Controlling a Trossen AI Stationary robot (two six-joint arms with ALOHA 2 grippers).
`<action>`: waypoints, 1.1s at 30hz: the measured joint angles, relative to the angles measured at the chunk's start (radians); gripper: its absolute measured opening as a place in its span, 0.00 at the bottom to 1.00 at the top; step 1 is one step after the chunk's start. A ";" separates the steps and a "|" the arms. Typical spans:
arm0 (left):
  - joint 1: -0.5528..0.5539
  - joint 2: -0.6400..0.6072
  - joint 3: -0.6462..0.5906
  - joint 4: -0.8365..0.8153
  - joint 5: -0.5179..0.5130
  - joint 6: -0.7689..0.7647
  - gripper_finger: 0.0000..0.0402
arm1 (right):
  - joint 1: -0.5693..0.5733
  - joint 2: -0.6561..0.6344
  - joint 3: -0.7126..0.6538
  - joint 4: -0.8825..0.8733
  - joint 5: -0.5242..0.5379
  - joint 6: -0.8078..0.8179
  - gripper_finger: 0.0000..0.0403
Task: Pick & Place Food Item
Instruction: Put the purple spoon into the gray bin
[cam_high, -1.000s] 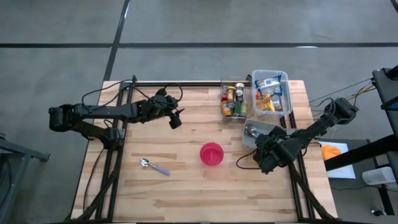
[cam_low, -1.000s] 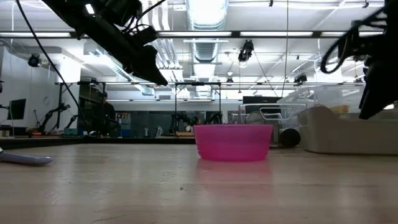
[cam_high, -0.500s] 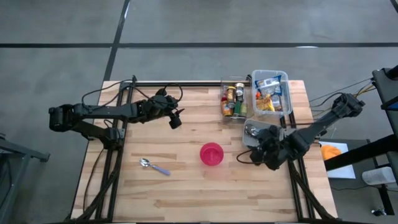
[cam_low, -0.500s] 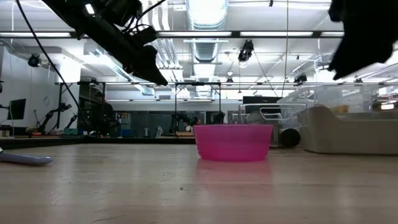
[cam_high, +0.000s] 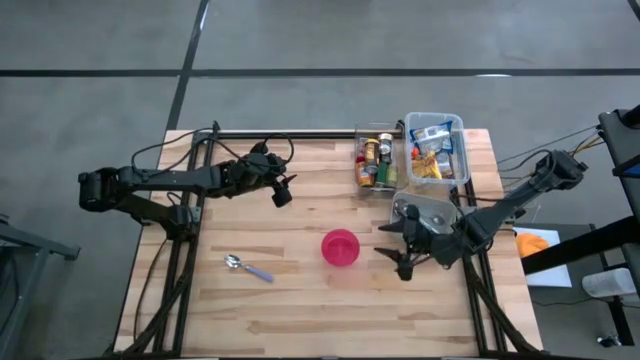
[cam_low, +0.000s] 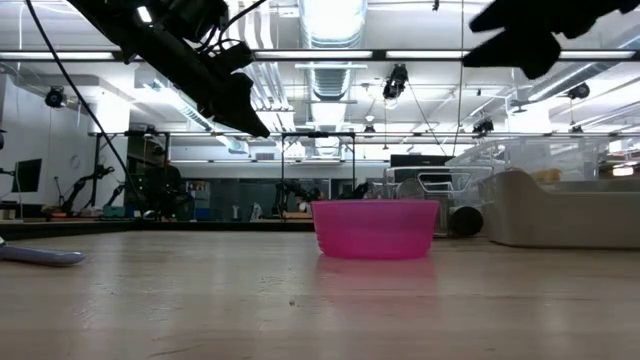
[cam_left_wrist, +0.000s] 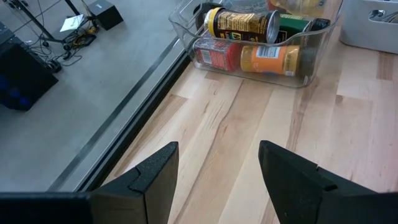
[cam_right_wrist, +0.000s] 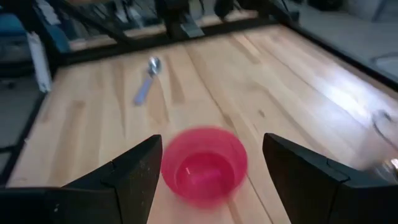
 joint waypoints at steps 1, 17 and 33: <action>0.000 0.000 0.000 0.000 0.000 0.000 0.56 | -0.008 0.000 -0.016 0.058 -0.010 -0.034 0.68; 0.000 0.000 0.000 0.000 0.000 0.000 0.56 | -0.130 -0.017 -0.299 0.707 -0.192 -0.319 0.68; 0.000 0.000 0.000 0.000 0.000 0.000 0.56 | -0.136 -0.019 -0.298 0.704 -0.197 -0.406 0.68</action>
